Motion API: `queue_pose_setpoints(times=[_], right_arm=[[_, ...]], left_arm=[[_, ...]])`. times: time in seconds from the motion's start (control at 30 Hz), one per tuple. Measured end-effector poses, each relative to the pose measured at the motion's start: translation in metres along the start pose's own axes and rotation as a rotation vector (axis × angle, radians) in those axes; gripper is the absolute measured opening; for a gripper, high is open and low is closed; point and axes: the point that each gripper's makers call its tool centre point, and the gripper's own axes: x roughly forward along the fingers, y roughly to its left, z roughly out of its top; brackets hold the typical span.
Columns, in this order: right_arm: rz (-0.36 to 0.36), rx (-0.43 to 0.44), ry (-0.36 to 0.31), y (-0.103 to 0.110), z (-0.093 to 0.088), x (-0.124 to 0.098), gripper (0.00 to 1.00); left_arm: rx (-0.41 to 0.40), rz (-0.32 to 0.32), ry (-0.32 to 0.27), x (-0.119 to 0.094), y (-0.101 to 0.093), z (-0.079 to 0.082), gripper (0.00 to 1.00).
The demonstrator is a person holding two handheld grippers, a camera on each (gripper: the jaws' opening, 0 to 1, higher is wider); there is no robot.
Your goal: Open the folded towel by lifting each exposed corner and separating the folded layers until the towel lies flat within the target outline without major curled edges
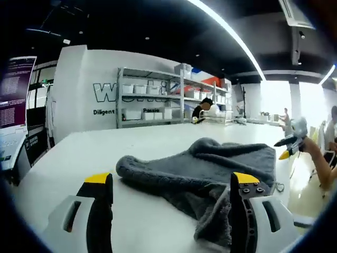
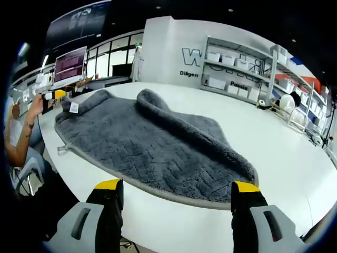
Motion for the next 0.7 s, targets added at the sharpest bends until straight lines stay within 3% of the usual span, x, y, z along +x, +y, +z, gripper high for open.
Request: queue_pose_setpoints(times=[0.23, 0.33, 0.5, 0.7], right_arm=[[0.005, 0.010, 0.011, 0.000, -0.005, 0.004, 0.85], [0.006, 0.006, 0.012, 0.001, -0.006, 0.003, 0.85], [0.004, 0.008, 0.018, 0.000, -0.008, 0.004, 0.85], [0.010, 0.003, 0.024, 0.002, -0.009, 0.006, 0.85]], left_arm=[[-0.088, 0.056, 0.051, 0.016, 0.029, -0.013, 0.91], [-0.161, 0.056, 0.046, 0.021, 0.039, -0.014, 0.89], [-0.207, 0.067, 0.071, 0.030, 0.054, -0.022, 0.86], [-0.309, 0.090, 0.099, 0.051, 0.064, -0.039, 0.63]])
